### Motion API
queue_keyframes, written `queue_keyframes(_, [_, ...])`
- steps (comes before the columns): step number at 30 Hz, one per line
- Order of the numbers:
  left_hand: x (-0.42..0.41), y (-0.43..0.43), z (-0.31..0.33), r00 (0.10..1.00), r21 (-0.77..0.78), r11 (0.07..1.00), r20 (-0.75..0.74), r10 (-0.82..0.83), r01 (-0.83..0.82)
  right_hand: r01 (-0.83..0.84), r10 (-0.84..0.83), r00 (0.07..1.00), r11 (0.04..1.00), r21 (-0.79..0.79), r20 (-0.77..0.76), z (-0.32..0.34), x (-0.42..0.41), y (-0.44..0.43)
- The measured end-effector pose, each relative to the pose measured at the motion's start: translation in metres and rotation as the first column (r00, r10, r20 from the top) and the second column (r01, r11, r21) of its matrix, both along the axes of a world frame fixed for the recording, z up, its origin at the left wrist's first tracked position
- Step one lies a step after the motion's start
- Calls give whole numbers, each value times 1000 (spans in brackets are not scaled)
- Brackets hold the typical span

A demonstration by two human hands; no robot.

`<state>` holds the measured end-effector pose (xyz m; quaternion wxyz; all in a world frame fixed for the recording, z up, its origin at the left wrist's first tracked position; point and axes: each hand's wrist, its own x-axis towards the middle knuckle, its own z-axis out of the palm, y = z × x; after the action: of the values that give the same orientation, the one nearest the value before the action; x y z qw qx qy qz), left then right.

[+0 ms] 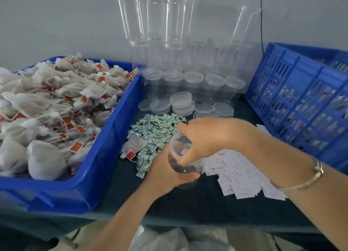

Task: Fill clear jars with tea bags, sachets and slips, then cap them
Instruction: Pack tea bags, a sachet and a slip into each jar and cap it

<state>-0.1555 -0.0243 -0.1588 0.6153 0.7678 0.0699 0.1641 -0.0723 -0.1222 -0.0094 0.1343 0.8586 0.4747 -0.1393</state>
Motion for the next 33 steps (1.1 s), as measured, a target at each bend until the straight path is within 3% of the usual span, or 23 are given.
queue_keyframes(3, [2, 4, 0, 999, -23, 999, -24, -26, 25, -102, 89, 988, 990, -95, -125, 12, 2, 3])
queue_keyframes(6, [2, 3, -5, 998, -77, 996, -48, -43, 39, -277, 257, 957, 946, -166, -132, 15, -2, 4])
queue_keyframes(9, [1, -3, -6, 998, -85, 995, -28, -47, 45, -195, 166, 972, 965, -176, -168, 13, -5, 3])
queue_keyframes(12, [2, -4, -9, 998, -75, 995, -8, -64, 63, -6, 11, 999, 996, -91, 53, 11, -10, 8])
queue_keyframes(14, [2, -4, -10, 997, -81, 994, -20, -74, 72, -5, 19, 987, 996, -92, 159, 7, -10, 12])
queue_keyframes(20, [4, -2, -15, 998, -72, 996, -11, -57, 56, -235, 221, 964, 968, -83, -149, 25, 0, 5])
queue_keyframes(23, [4, 0, -20, 998, -48, 997, -11, -64, 63, -270, 287, 942, 956, 114, -176, 43, 15, -6])
queue_keyframes(26, [6, 2, -23, 999, 18, 998, -4, -52, 52, -52, 121, 979, 928, 368, -167, 65, 43, -17])
queue_keyframes(30, [20, 15, -19, 999, 60, 997, -17, -48, 49, 163, -205, 979, 821, 547, 17, 54, 102, -22])
queue_keyframes(33, [33, 21, -18, 1000, 36, 999, -6, -17, 17, 305, -360, 931, 682, 665, -59, 30, 145, -17])
